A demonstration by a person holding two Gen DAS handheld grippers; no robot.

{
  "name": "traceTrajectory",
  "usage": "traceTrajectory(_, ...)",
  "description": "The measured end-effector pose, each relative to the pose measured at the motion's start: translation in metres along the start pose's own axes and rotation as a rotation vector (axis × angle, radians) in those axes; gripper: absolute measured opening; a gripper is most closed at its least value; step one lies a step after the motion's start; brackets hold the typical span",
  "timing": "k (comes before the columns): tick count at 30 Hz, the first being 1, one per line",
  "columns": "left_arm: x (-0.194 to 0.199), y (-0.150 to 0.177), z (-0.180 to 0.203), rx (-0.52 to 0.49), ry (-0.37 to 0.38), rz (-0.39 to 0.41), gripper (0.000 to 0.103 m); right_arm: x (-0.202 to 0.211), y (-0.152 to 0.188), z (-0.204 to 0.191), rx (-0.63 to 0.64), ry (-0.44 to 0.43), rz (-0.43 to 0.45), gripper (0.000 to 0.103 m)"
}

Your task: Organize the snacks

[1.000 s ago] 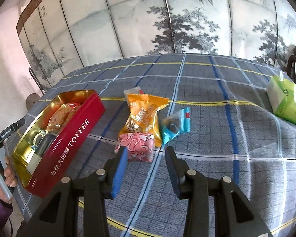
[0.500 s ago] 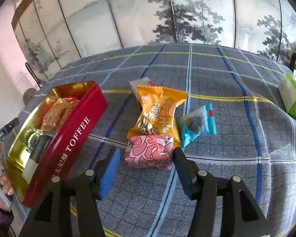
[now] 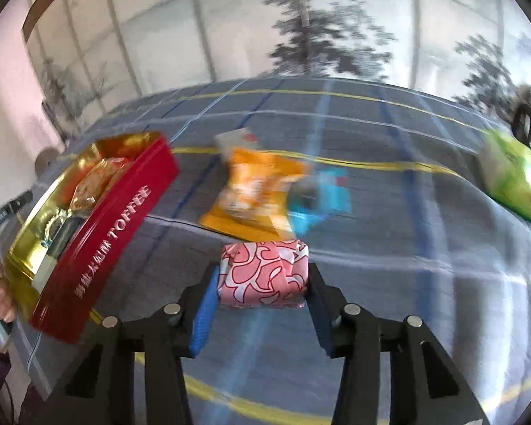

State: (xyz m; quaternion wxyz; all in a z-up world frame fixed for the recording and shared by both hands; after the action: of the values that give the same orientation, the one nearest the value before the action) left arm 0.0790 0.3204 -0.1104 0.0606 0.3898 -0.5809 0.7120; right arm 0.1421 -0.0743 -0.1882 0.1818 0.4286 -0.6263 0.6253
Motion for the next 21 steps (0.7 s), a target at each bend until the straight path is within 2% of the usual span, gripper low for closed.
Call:
traceTrajectory(5, 0.002, -0.001, 0.006, -0.031, 0.005, 0.006, 0.078, 0.030, 0.022, 0.086, -0.081, 0.113, -0.007, 0.048)
traceTrajectory(8, 0.007, -0.004, 0.019, -0.119, -0.031, 0.002, 0.077, 0.042, 0.031, 0.130, -0.097, 0.214, -0.005, 0.048)
traceTrajectory(11, 0.042, -0.021, 0.047, -0.160, 0.075, 0.040, 0.079, 0.050, 0.036, 0.168, -0.102, 0.293, -0.007, 0.048)
traceTrajectory(13, 0.070, -0.033, 0.081, -0.215, 0.164, 0.045, 0.086, 0.050, 0.038, 0.188, -0.105, 0.324, -0.015, 0.048)
traceTrajectory(14, 0.081, -0.036, 0.100, -0.247, 0.206, 0.037, 0.095, 0.050, 0.039, 0.197, -0.123, 0.317, -0.010, 0.048)
traceTrajectory(15, 0.088, -0.037, 0.114, -0.272, 0.240, 0.025, 0.098, 0.050, 0.040, 0.202, -0.140, 0.310, -0.007, 0.048)
traceTrajectory(16, 0.097, -0.037, 0.142, -0.319, 0.305, -0.005, 0.098, 0.050, 0.039, 0.207, -0.160, 0.298, -0.004, 0.048)
traceTrajectory(18, 0.106, -0.032, 0.182, -0.390, 0.383, -0.068, 0.098, 0.047, 0.036, 0.209, -0.171, 0.290, -0.004, 0.048)
traceTrajectory(21, 0.110, -0.020, 0.245, -0.463, 0.476, -0.174, 0.098, 0.045, 0.036, 0.208, -0.163, 0.265, -0.007, 0.048)
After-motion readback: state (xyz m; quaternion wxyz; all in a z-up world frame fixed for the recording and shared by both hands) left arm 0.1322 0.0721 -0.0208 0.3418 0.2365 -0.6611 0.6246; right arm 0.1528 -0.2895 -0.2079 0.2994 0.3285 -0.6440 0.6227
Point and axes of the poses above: each gripper's, at about its wrist camera, not at the fingertips, and x roughly against the way its jaws point, z to its right, y to its underside, the point moved 8 cm from there along -x, roughly the way its jaws point, and after that the axes turned 3 degrees about -z, right-handed, at the moved point
